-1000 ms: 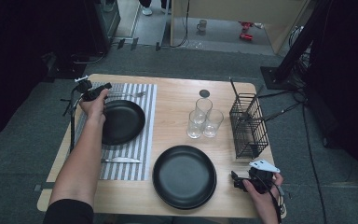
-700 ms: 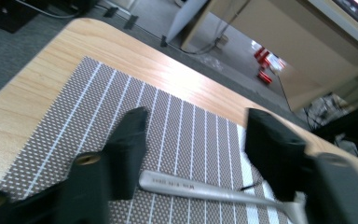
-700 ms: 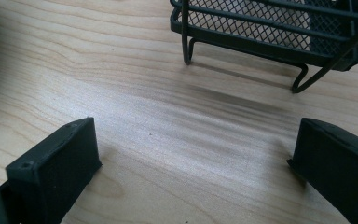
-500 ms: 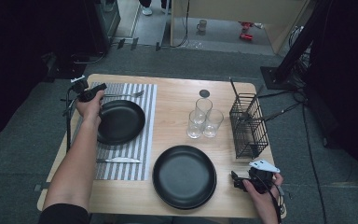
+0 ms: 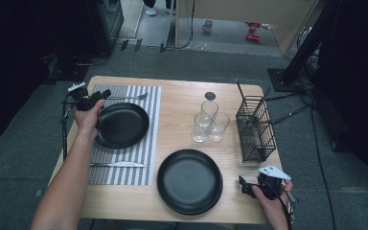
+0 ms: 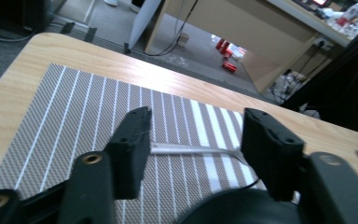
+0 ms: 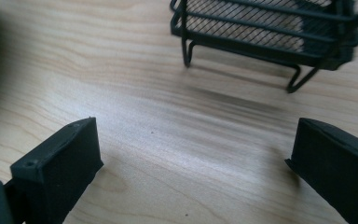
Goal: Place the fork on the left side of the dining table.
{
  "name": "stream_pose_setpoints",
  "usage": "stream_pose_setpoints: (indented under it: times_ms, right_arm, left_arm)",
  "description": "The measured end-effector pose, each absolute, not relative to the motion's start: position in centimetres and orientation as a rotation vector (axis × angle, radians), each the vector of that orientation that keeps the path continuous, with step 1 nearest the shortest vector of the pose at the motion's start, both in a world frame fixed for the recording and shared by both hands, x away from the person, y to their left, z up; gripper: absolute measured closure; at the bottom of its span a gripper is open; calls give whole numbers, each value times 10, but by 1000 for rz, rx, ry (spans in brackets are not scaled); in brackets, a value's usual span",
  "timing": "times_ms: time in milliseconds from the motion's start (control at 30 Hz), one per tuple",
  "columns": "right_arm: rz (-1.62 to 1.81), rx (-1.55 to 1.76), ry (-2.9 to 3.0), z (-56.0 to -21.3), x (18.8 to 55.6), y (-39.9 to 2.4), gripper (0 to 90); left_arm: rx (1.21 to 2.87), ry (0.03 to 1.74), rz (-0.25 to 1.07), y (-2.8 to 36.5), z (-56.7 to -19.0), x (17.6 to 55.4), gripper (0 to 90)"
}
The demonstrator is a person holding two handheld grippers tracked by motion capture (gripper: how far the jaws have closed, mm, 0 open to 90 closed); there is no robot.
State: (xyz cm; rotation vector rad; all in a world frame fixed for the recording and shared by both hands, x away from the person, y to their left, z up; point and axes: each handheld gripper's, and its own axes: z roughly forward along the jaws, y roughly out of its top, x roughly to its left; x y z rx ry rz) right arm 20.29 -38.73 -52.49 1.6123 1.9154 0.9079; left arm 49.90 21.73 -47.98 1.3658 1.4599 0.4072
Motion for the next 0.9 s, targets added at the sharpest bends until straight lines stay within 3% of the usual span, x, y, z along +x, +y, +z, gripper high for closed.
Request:
stream_pose_setpoints:
  times_ms: [500, 633, 900]
  right_arm:
    - [1067, 1533, 1899, -487, 193, -381, 13]
    - [1118, 1498, 1903, -476, 194, -373, 13]
    - [1159, 1450, 1924, -463, 199, -357, 12]
  left_arm:
    - [1457, 1367, 330, 224, -464, 453, 133]
    - [1417, 1330, 322, 228, -458, 439, 107]
    - [1514, 1286, 338, 223, -448, 418, 81]
